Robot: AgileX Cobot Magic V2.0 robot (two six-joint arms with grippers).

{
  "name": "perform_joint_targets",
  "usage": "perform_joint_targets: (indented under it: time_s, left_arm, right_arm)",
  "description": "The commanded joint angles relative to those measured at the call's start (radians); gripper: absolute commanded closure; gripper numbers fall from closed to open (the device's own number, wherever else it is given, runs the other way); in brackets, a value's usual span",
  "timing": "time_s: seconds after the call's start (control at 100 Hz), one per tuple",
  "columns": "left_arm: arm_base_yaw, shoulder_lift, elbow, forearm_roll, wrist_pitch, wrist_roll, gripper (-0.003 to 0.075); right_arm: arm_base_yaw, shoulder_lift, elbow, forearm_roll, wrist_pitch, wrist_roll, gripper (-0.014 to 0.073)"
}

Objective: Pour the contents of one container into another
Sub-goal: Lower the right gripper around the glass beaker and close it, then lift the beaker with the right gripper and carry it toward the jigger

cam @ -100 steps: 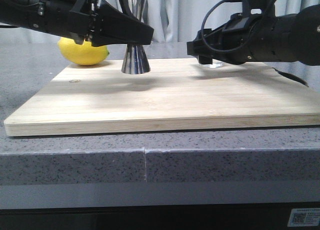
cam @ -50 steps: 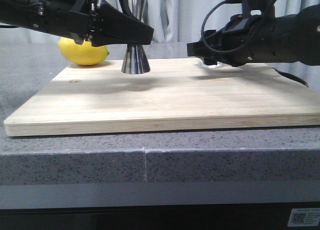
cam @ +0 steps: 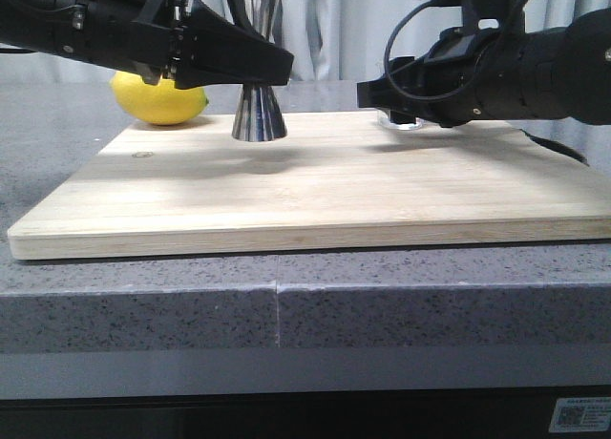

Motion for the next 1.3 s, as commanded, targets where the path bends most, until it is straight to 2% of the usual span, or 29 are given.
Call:
perform_joint_targets:
  time_s: [0.0,0.9,1.29]
  left_arm:
    - [-0.009,-0.055,-0.028,-0.073,0.101,-0.008,0.0739]
    - [-0.009,-0.055,-0.028,-0.073,0.101,-0.008,0.0739]
    - [-0.009,-0.055,-0.028,-0.073,0.101,-0.008,0.0739]
  right_arm:
    - [0.0,-0.043,-0.029,-0.01,-0.077,0.0,0.0347]
    - [0.0,-0.074,-0.029,-0.012,-0.085,-0.002,0.0347]
    - [0.0,-0.135,-0.029,-0.054,-0.029,-0.002,0.0347]
